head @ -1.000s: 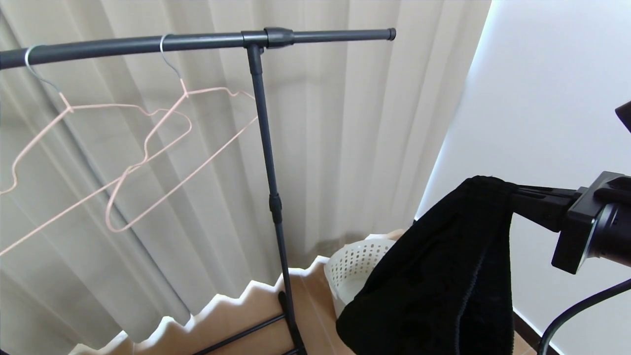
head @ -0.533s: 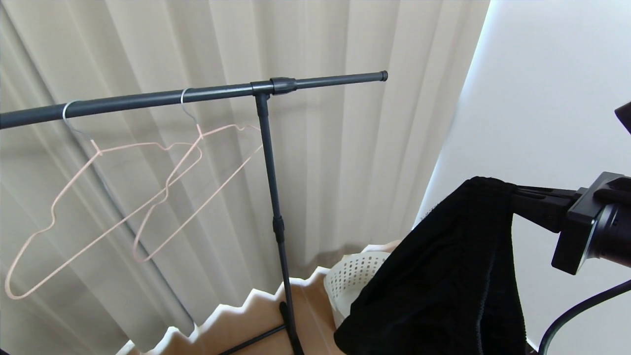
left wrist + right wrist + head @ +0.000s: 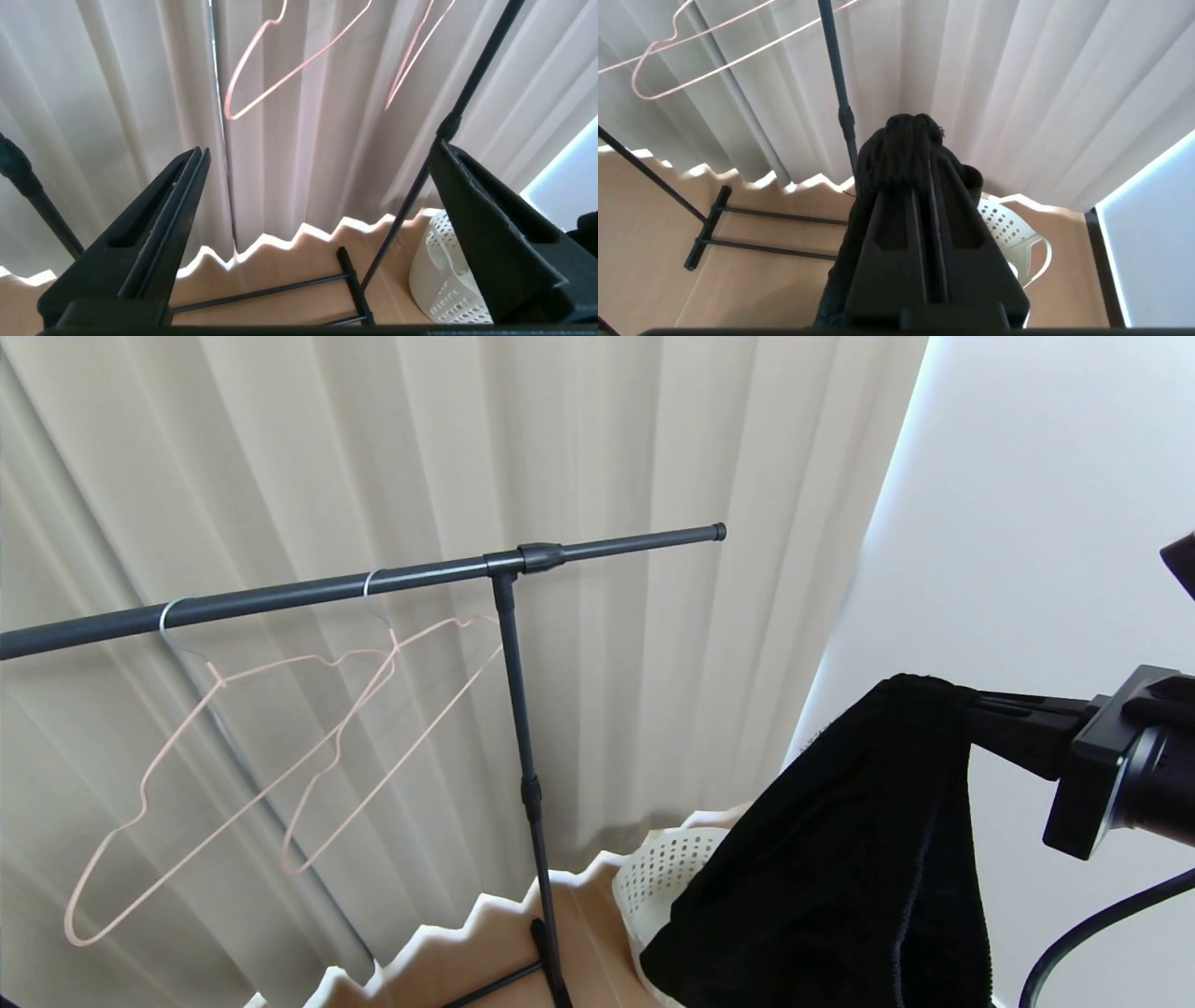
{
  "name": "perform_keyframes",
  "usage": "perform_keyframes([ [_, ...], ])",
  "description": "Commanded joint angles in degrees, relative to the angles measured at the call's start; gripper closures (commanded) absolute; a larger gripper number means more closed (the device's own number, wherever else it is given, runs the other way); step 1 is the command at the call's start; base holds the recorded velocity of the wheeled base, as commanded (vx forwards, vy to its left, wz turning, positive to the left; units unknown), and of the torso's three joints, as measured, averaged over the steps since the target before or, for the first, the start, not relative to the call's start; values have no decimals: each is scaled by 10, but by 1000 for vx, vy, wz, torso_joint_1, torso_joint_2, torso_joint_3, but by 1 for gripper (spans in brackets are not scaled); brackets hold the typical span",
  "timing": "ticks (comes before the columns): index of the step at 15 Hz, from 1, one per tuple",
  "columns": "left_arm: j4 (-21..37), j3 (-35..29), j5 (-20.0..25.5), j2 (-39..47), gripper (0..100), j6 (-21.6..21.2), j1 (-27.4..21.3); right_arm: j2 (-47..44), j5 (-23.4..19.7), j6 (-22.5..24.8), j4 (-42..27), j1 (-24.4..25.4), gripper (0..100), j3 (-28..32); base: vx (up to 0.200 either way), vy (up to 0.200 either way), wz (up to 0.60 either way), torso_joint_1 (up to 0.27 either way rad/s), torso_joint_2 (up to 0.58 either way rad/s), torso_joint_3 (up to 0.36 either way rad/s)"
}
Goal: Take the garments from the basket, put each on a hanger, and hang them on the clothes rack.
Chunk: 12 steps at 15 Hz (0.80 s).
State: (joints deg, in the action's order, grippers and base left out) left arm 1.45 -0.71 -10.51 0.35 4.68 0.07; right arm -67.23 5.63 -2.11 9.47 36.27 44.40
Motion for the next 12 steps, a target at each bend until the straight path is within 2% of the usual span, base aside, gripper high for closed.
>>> perform_keyframes([
  [1, 0, 0, 0, 0, 0, 0, 0, 0, 0, 1, 0, 0, 100, -2, 0, 0, 0, 159, -373, -212],
  [4, 0, 0, 0, 0, 0, 0, 0, 7, 0, 60, 19, -2, 100, -32, 0, 0, 0, 128, -302, -165],
  [6, 0, 0, 0, 0, 0, 0, 0, 4, -1, 70, 56, -14, 100, -52, 0, 0, 0, 9, -25, -11],
  [7, 0, 0, 0, 0, 0, 0, 0, -2, -2, 75, 90, -18, 100, -63, 0, 0, 600, 2, -12, -7],
  [12, 0, 0, 0, 0, 0, 0, 0, -1, -1, 76, 92, -18, 100, -64, 0, 0, 600, 7, 1, -1],
])
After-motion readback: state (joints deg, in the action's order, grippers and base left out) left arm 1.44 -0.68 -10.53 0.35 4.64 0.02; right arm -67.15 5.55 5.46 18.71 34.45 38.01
